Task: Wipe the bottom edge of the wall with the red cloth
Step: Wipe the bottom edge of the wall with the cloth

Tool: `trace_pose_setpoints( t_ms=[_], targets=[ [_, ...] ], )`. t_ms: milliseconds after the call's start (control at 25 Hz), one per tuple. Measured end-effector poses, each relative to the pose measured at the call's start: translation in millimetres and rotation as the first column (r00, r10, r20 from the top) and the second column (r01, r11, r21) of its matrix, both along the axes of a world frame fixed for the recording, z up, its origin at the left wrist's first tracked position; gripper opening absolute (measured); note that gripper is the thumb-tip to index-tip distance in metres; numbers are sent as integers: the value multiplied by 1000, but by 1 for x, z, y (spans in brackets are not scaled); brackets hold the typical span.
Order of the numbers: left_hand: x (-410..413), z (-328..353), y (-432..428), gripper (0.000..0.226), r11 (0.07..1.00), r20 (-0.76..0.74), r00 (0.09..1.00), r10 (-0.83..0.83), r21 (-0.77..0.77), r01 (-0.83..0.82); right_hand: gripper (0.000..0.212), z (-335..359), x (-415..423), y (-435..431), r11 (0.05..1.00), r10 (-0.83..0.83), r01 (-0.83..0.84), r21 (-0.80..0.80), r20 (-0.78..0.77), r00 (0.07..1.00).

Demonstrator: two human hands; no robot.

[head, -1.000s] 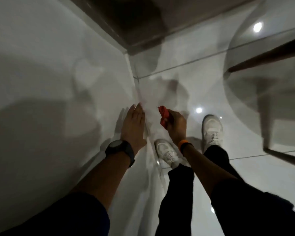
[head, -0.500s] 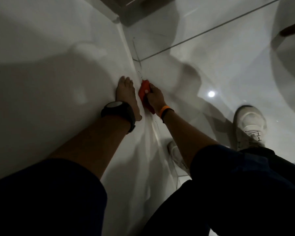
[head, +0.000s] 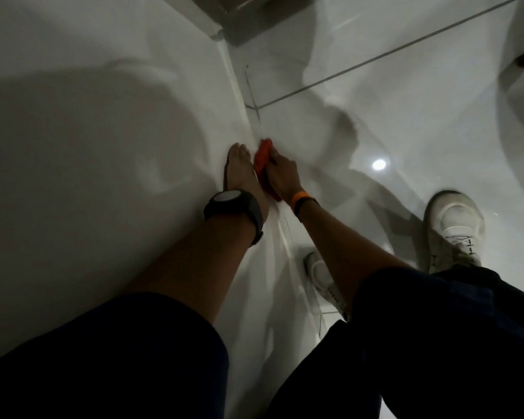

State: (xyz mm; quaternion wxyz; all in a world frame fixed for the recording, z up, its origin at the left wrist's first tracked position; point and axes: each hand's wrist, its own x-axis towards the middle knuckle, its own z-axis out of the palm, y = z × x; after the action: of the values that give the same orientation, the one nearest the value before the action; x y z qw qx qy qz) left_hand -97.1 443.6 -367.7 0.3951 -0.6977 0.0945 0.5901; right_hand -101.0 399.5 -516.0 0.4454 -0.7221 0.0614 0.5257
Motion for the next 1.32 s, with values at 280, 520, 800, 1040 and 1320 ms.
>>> trace_pose_setpoints(
  t_ms=[280,520,800,1040,1320],
  targets=[
    [-9,5,-4,90,1000,-16,1000,-8,14,8,57,-2,-18,-19,998,55,-55,-10,9,998],
    [-17,7,1,92,1000,-20,1000,-22,6,23,57,-3,-63,-36,995,41,-42,-94,-17,999],
    [-10,5,5,92,1000,1,1000,23,4,-23,53,-5,-27,-17,998,61,-61,-19,38,997],
    [-17,8,4,95,1000,-10,1000,11,-24,-11,40,27,-136,-93,933,189,-246,-261,-224,956],
    [-6,-3,15,79,969,88,968,237,-94,-229,47,-1,31,14,986,164,-163,-27,30,986]
  ],
)
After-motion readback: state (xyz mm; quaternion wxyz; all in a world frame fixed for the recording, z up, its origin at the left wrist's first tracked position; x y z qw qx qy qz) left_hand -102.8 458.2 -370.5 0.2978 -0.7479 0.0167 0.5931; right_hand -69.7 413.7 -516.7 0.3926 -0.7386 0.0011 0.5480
